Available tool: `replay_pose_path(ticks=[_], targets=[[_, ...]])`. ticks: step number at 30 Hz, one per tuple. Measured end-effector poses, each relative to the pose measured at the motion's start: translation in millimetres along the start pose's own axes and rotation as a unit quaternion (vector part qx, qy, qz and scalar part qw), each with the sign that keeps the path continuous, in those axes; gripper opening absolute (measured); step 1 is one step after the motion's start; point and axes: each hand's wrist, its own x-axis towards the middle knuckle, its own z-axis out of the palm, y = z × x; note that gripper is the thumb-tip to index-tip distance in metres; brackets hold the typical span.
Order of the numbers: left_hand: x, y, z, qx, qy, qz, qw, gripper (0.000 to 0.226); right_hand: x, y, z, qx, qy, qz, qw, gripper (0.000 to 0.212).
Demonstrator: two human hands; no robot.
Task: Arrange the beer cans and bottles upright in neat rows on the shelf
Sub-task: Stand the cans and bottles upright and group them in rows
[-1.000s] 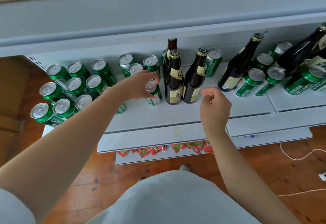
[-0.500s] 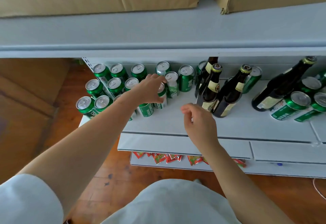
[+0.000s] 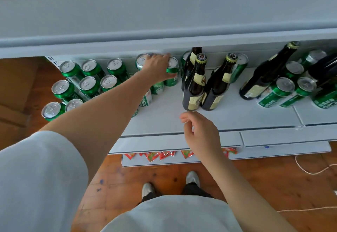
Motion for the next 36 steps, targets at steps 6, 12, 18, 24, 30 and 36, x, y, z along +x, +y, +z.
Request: replay_pose_path(ticks=[6,12,18,24,30,36], targets=[[2.1,-1.9,-3.0,-0.037,-0.008,0.046,0.998,0.071,-13.8,18.4,-3.8,-0.001,-0.006,0.006,1.000,0.022],[-19.5,-4.6,-18.2,-0.052,-0.044,0.061,0.996,0.075,12.3,29.1,-22.8,0.000,0.152,0.072,0.986,0.023],[-74.8,40.6,-28.0,-0.344,0.147,-0.010,0.927,0.055,76.6,101.2,-63.8,0.039,0.209,0.172,0.962,0.034],[-105.5,91.5,19.6,-0.400,0.108,0.041,0.909,0.082,154.3,138.0,-79.3,-0.057,-0.087,-0.022,0.994,0.059],[-94.2,101.3,36.9,-0.353,0.096,-0.042,0.930,0.081,167.5,137.8,-76.6,-0.146,-0.196,-0.058,0.968,0.060],[-89.8,111.9,41.2,-0.345,0.058,-0.140,0.926,0.063,149.4,130.3,-95.3,-0.170,-0.210,-0.005,0.963,0.063]])
